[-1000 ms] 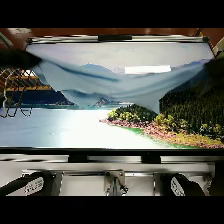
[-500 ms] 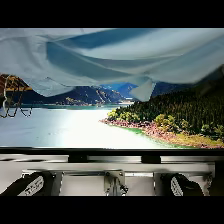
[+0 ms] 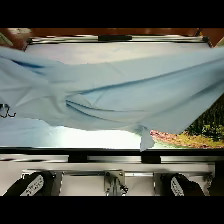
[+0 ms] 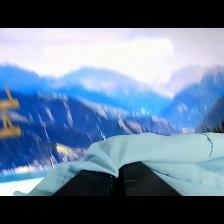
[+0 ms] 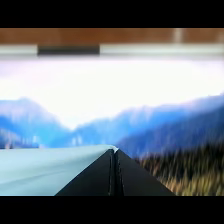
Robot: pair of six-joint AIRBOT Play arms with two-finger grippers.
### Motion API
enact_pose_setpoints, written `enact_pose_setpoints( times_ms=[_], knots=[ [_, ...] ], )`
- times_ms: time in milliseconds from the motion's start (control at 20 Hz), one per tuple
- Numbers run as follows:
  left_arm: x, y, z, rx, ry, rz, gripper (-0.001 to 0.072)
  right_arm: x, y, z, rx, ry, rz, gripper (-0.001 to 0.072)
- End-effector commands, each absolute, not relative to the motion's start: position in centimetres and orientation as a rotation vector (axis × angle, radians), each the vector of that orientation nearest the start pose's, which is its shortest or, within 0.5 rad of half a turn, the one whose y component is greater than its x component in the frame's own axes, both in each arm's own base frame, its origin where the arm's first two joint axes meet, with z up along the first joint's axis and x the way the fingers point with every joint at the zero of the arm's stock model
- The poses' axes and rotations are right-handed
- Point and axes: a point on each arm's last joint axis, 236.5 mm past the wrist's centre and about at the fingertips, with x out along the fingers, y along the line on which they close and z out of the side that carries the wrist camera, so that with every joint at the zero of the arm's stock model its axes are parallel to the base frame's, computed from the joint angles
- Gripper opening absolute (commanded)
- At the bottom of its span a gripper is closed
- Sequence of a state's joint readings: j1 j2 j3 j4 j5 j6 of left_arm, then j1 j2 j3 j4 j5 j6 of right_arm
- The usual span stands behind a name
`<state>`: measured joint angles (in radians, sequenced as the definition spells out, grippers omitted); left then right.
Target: Fold the shirts.
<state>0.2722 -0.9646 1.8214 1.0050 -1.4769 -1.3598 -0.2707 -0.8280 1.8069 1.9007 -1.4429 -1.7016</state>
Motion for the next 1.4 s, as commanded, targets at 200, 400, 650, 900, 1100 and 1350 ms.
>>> enact_pose_setpoints(
  times_ms=[200, 400, 650, 900, 1100, 1350],
  knots=[
    [37.6, -9.5, 21.3, -0.34, 0.819, -0.463, 0.0028, 35.4, 1.5, 22.9, 0.326, 0.824, 0.192, 0.0045],
    [43.1, -11.6, 12.3, -0.356, 0.903, -0.446, 0.0028, 40.2, -0.3, 15.2, 0.417, 0.918, 0.135, 0.0046],
    [46.6, -10.4, 0.8, -0.544, 1.118, -0.31, 0.0036, 42.6, -1.0, 6.3, 0.496, 1.12, 0.118, 0.0045],
    [48.3, -8.6, 1.4, -0.604, 1.11, -0.297, 0.0625, 42.8, -0.9, 4.3, 0.515, 1.172, 0.118, 0.0045],
    [48.2, -6.2, 5.4, -0.588, 1.113, -0.331, 0.0613, 42.2, -0.7, 4.1, 0.516, 1.199, 0.129, 0.0045],
    [42.6, -5.3, 0.8, -0.463, 1.372, -0.312, 0.0612, 41.6, -0.4, 4.0, 0.517, 1.225, 0.138, 0.0046]
  ],
)
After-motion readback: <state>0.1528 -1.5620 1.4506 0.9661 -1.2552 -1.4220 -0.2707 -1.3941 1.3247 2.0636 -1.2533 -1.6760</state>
